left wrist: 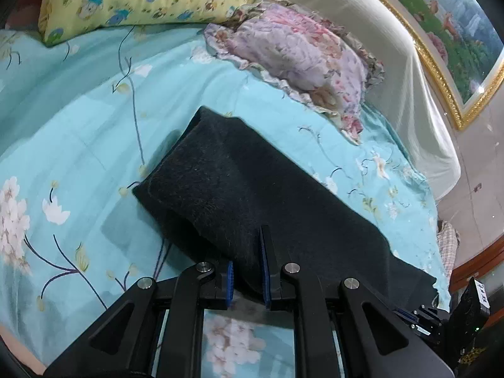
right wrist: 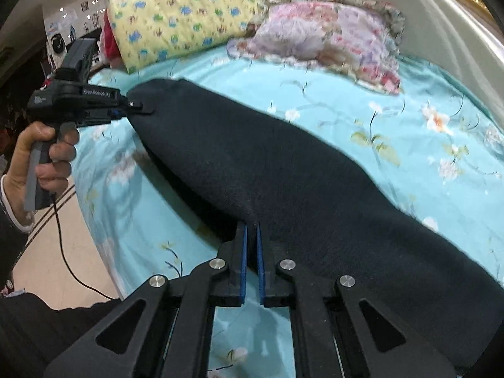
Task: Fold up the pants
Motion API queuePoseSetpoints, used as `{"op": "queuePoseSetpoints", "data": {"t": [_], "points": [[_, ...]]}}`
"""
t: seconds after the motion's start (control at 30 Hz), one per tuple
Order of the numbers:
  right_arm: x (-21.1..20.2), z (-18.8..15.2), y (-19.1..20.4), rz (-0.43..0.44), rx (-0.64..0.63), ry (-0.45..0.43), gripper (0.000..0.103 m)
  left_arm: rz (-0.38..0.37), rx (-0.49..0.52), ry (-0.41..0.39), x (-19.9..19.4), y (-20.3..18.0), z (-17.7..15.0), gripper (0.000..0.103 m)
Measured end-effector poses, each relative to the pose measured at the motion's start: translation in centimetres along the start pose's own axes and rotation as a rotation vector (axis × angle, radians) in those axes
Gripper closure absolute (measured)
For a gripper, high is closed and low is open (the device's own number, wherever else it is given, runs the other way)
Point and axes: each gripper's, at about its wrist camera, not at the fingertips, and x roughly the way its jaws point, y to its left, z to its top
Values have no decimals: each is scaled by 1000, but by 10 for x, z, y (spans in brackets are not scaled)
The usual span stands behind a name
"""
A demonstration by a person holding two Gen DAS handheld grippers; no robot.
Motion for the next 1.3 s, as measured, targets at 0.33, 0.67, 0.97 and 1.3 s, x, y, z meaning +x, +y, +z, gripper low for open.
{"op": "queuePoseSetpoints", "data": {"t": [0.33,0.67,0.97,1.3], "points": [[12,-1,3,0,28,32,92,59,30,-20,1,7,-9,78],[-5,14,4,63,65,-26,85,79,-21,-44,-17,18,-10,33],[-3,46,-26,81,195,-63,81,40,-130,-14,-14,41,-6,26],[49,113,-86,116,329,-9,47,17,-159,1,4,42,6,26]]}}
